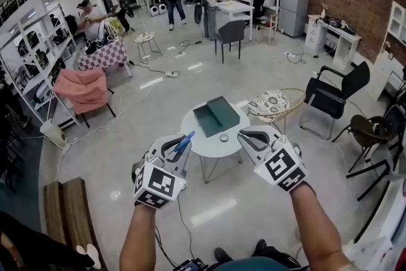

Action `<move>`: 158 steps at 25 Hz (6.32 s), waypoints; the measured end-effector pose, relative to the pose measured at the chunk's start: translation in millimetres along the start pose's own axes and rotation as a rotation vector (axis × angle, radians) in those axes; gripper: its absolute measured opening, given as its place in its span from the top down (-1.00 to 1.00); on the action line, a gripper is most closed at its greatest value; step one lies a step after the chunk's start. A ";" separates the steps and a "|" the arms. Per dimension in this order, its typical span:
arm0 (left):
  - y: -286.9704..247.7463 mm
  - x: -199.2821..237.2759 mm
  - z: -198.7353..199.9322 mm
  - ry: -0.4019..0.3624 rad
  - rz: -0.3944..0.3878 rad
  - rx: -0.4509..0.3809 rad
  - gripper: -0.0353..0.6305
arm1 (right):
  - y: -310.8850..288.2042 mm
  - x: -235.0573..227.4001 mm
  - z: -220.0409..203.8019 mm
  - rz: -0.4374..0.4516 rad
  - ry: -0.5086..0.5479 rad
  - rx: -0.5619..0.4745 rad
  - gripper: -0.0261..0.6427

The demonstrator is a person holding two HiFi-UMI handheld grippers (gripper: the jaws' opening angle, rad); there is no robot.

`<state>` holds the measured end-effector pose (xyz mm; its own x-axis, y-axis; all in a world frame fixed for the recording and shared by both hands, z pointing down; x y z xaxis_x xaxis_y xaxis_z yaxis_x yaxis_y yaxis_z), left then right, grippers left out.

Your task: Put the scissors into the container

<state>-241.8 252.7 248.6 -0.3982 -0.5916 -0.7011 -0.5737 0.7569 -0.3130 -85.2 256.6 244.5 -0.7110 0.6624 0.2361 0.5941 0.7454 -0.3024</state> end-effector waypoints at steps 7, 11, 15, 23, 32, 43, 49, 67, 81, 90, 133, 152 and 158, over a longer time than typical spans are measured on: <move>-12.4 8.6 -6.0 0.007 -0.020 -0.003 0.71 | -16.2 -11.6 10.1 -0.009 -0.012 -0.021 0.80; -31.0 19.0 -12.1 0.008 -0.011 0.020 0.71 | -35.7 -33.7 12.8 0.005 -0.012 -0.048 0.80; -61.7 34.0 -9.0 0.017 0.001 0.050 0.71 | -58.8 -70.2 15.5 0.039 -0.015 -0.070 0.80; -169.1 52.6 8.9 0.032 0.023 0.103 0.71 | -101.0 -178.7 -8.5 0.104 -0.013 -0.088 0.81; -279.7 75.3 36.4 0.043 0.046 0.151 0.71 | -132.5 -296.8 -29.9 0.152 -0.023 -0.105 0.81; -396.3 75.5 77.5 0.043 0.081 0.205 0.71 | -140.7 -411.7 -74.6 0.214 -0.030 -0.133 0.80; -447.6 85.6 89.4 0.033 0.064 0.217 0.71 | -150.0 -463.0 -90.0 0.209 -0.059 -0.136 0.80; -558.2 179.4 -6.9 0.045 -0.017 0.085 0.71 | -274.2 -509.8 -100.3 0.081 -0.094 -0.047 0.80; -564.2 290.7 -153.0 0.061 -0.070 0.039 0.71 | -437.1 -464.6 -47.2 0.026 -0.119 -0.016 0.80; -573.1 335.9 -230.0 0.077 -0.111 0.027 0.71 | -520.2 -445.3 -31.2 -0.007 -0.135 0.000 0.80; -816.0 308.1 -432.5 0.254 -0.207 0.216 0.72 | -769.6 -561.7 -208.5 0.146 -0.232 0.099 0.80; -867.5 242.0 -556.8 0.339 -0.263 0.286 0.72 | -871.3 -535.2 -317.5 0.196 -0.277 0.178 0.80; -894.1 209.3 -583.5 0.368 -0.280 0.293 0.72 | -887.5 -534.5 -362.0 0.204 -0.294 0.206 0.81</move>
<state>-229.9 -709.9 755.5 -0.5134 -0.7998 -0.3109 -0.4911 0.5710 -0.6579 -96.2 -731.9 720.9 -0.6816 0.7230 -0.1125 0.6672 0.5511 -0.5011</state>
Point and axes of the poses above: the fingertips, and each gripper's own axes: y backward along the fingers, x to its left, z out of its top, the point moved 3 cm from there along y, backward along the fingers, and after that the axes turned 12 degrees about -y, right-handed, at the moved point
